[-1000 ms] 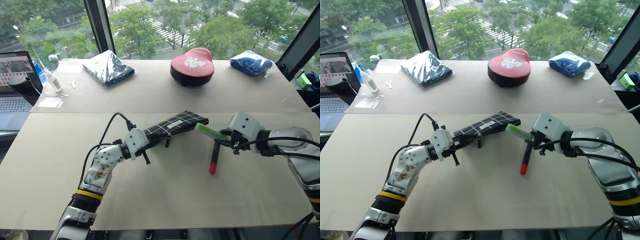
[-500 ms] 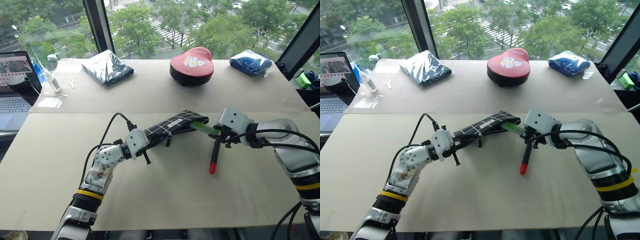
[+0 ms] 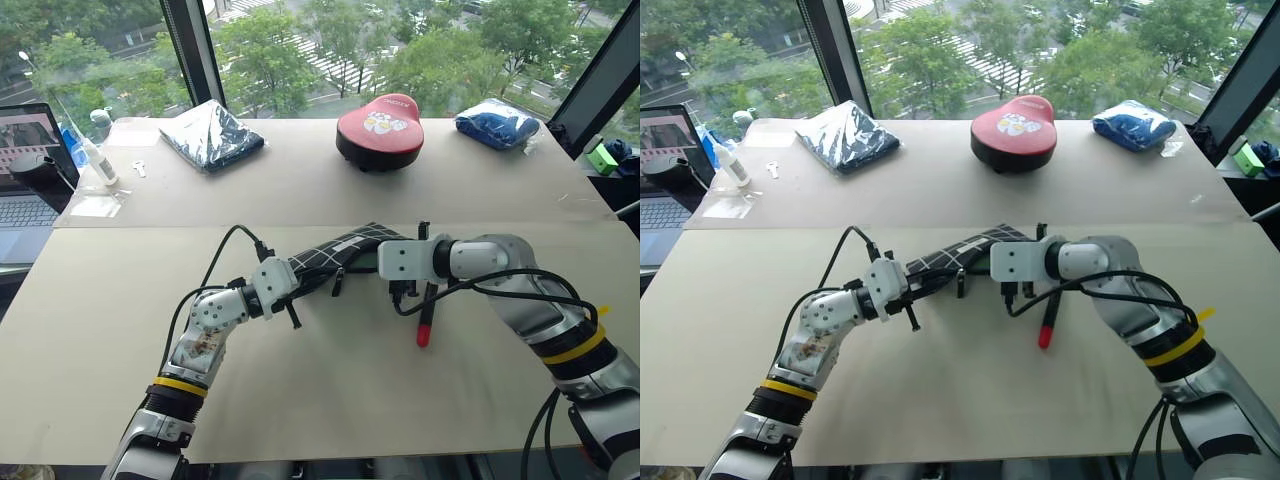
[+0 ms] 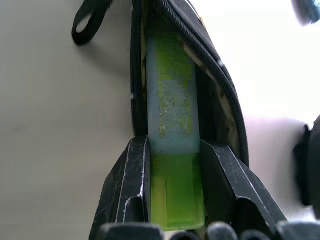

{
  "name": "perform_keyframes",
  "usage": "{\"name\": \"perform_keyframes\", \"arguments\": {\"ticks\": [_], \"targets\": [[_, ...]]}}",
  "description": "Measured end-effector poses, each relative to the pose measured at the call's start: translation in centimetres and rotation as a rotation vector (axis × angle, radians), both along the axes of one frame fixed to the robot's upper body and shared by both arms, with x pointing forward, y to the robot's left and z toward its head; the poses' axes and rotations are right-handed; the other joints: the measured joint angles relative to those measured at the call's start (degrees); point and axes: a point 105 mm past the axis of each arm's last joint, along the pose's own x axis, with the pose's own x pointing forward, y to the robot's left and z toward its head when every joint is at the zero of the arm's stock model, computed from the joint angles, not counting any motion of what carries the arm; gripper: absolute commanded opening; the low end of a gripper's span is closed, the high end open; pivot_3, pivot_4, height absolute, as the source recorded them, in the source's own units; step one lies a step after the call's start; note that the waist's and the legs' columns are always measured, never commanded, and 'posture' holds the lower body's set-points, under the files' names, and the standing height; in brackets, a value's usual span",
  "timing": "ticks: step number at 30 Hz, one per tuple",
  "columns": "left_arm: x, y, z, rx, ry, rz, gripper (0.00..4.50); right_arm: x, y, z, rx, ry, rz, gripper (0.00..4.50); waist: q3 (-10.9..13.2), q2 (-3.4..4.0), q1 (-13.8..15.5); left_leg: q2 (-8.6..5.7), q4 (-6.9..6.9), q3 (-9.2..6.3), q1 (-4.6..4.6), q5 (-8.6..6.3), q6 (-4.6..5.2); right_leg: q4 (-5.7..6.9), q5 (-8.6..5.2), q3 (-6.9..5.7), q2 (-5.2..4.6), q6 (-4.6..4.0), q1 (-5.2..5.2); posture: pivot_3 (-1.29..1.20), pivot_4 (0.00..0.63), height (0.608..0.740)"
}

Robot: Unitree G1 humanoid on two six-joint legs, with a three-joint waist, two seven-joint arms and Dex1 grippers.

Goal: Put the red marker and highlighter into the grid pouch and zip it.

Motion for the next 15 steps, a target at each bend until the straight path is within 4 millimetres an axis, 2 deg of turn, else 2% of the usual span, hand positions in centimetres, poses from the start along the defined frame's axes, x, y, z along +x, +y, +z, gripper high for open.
{"name": "perform_keyframes", "arguments": {"ticks": [6,8,9,14,15], "targets": [[0.0,0.1,0.1,-0.002,-0.005,0.001,0.0,0.7,1.3,0.3,-0.034,-0.18,0.122,1.01,0.0,0.0,-0.06,-0.02,-0.01,0.0,0.03,0.03,-0.06,0.03,0.0,0.0,0.02,0.0,0.0,0.0,0.15,0.74],[0.0,0.1,0.1,-0.002,-0.006,0.001,0.0,0.8,1.3,0.1,-0.031,-0.201,0.149,2.02,0.0,0.0,-0.09,-0.02,-0.01,0.02,0.04,0.04,-0.06,0.02,0.0,0.0,0.02,0.0,0.01,0.0,0.15,0.74],[0.0,0.1,0.1,-0.002,-0.006,0.001,0.0,0.8,1.3,-0.2,-0.028,-0.197,0.16,2.18,0.0,0.0,-0.14,-0.02,-0.02,0.03,0.04,0.04,-0.06,0.02,0.0,0.01,0.03,0.0,0.01,0.0,0.15,0.74],[0.0,0.0,0.1,-0.004,-0.006,0.0,0.0,0.6,1.2,-0.4,0.001,-0.159,0.171,3.85,0.0,0.0,-0.19,0.0,-0.01,0.02,0.05,0.05,-0.08,0.03,0.0,0.02,0.05,0.0,0.02,0.0,0.15,0.74],[0.0,0.0,0.1,-0.005,-0.006,0.001,0.0,0.9,0.9,-0.1,0.01,-0.164,0.151,3.85,0.0,0.0,-0.15,0.0,0.0,0.03,0.05,0.05,-0.08,0.03,0.0,0.02,0.05,0.0,0.03,0.0,0.15,0.74]]}}
